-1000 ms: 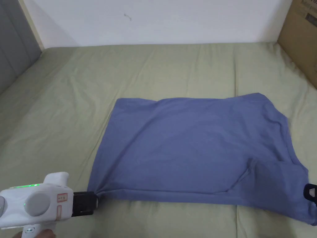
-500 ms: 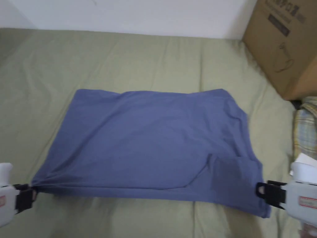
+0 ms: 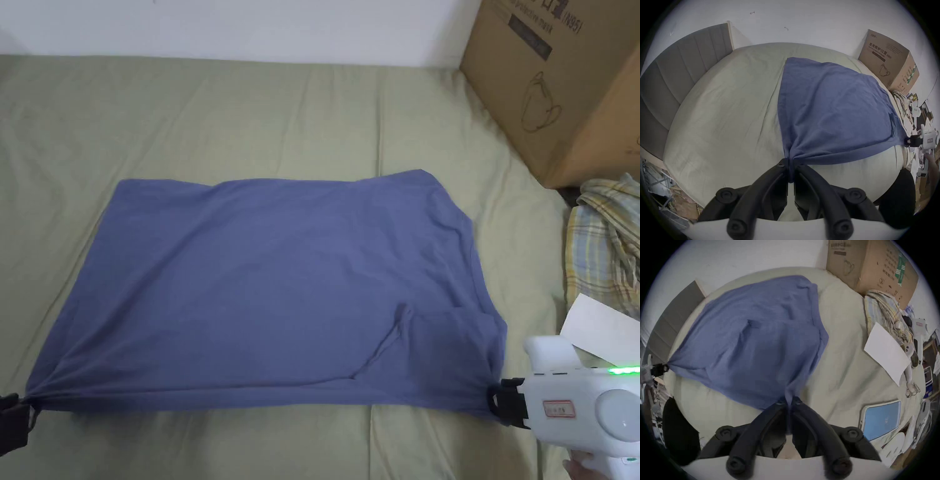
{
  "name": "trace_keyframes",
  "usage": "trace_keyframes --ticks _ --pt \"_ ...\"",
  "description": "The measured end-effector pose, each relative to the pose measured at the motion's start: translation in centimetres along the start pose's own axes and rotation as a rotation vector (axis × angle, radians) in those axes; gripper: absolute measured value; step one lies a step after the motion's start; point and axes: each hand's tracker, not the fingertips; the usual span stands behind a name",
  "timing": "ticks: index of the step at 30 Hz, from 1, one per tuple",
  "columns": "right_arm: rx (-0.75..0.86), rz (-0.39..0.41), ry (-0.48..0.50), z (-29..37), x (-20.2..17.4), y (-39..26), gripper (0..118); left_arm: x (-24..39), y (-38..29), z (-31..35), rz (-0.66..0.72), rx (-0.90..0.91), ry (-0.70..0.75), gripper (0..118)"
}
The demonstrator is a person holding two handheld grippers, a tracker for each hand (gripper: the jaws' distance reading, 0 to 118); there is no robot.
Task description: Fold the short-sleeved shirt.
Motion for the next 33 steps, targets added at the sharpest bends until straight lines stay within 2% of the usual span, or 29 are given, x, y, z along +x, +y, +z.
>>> trace_keyframes --ticks 3,8,11,14,17,20,23,24,25,26,27,28,30,31,33 --pt "0.003 -0.001 -0.008 1.3 -0.1 0.8 5 0.1 0.3 0.0 -0.002 0.008 0.015 4" --pt "0.081 -0.153 0.101 4.0 1.2 3.7 5 0.0 3.1 1.1 0.025 0.06 0.002 4" --pt "0.119 -0.209 0.139 5.0 1.5 7.7 5 0.2 6.9 0.8 0.014 0.075 0.003 4" --pt "0.111 -0.277 0.174 3.1 2.6 12.6 5 0.2 11.4 -1.8 0.032 0.039 -0.004 4" --pt "0.103 -0.301 0.167 -0.1 3.1 17.6 5 0.5 15.9 -5.7 0.011 0.022 0.005 4" --pt "0.039 -0.376 0.153 -3.7 3.6 21.0 5 1.1 19.2 -9.7 -0.016 -0.001 0.025 5" --pt "0.018 -0.415 0.118 -6.8 3.9 23.0 7 1.4 20.8 -12.8 -0.004 -0.019 0.036 14" --pt "0.016 -0.416 0.101 -7.5 3.7 23.2 14 1.4 21.0 -13.6 0.002 -0.026 0.038 24" --pt "0.024 -0.419 0.093 -8.2 3.5 23.4 40 1.3 21.2 -14.1 0.01 -0.025 0.039 57" --pt "0.041 -0.412 0.069 -8.5 3.3 23.4 71 1.3 21.0 -14.3 0.016 -0.021 0.04 91" --pt "0.071 -0.396 0.025 -8.6 3.2 23.3 101 1.2 20.9 -14.4 0.02 -0.014 0.042 114" --pt "0.096 -0.379 0.002 -8.5 3.0 23.2 118 1.1 20.7 -14.2 0.024 0.006 0.04 118" --pt "0.151 -0.351 -0.017 -7.5 2.4 22.3 118 1.1 20.0 -12.5 0.038 0.124 -0.003 118" --pt "0.206 -0.341 -0.014 -6.5 2.4 21.9 114 1.0 19.6 -11.9 0.041 0.119 -0.016 117" --pt "0.204 -0.329 -0.001 -5.1 1.9 21.1 113 1.0 18.7 -10.4 0.051 0.128 -0.046 117"
